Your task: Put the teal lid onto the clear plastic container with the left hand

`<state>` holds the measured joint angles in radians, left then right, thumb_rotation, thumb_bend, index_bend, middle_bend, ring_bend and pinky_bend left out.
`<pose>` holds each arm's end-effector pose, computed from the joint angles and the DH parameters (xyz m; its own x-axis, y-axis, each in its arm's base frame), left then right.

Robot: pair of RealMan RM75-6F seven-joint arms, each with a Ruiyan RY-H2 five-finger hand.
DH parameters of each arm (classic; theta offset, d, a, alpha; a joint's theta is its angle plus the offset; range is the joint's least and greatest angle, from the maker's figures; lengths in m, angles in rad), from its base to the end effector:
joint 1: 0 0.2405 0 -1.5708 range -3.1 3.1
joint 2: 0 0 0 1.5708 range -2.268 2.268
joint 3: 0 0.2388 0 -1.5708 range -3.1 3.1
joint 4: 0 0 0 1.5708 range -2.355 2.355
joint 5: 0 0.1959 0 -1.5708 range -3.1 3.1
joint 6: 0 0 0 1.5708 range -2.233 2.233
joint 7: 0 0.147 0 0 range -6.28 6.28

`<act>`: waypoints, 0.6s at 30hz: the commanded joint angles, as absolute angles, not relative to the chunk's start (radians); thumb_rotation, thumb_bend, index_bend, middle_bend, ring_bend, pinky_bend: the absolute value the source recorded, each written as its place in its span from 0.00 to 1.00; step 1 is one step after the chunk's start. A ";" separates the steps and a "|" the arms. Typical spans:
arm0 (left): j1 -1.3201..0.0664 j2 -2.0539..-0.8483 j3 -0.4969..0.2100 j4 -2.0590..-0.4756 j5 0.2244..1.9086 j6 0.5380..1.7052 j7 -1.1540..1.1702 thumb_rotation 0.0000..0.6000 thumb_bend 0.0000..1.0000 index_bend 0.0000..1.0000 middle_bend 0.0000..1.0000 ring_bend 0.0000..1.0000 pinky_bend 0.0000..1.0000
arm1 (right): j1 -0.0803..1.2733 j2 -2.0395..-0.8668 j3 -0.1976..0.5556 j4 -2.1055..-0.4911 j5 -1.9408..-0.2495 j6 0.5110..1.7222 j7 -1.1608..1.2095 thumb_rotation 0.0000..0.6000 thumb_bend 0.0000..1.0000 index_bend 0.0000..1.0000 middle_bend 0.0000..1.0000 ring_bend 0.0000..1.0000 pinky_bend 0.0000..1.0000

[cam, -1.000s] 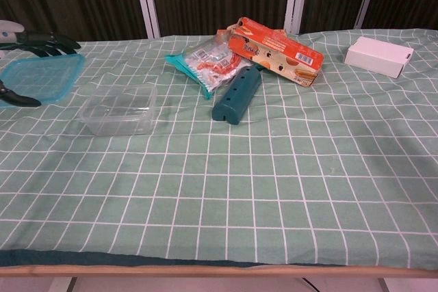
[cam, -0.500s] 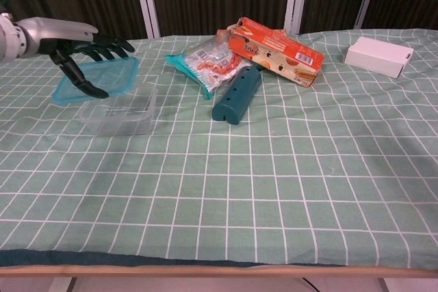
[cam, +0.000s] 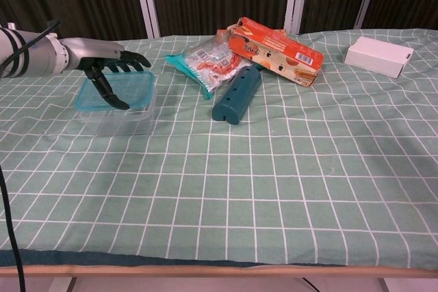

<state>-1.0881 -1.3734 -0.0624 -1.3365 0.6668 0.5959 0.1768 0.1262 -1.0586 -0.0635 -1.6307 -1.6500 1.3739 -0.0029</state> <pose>-0.1360 0.4087 0.0297 0.4179 0.4944 0.7622 0.9085 -0.2284 -0.3500 -0.2817 -0.1660 0.1429 0.4669 -0.1994 0.8615 -0.8811 -0.1883 0.4339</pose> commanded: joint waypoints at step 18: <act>-1.096 -1.395 -0.043 -1.322 0.640 0.579 0.222 1.00 0.28 0.00 0.28 0.64 0.66 | 0.124 -1.060 -0.063 -1.629 -1.652 1.382 -0.003 1.00 0.16 0.00 0.00 0.00 0.00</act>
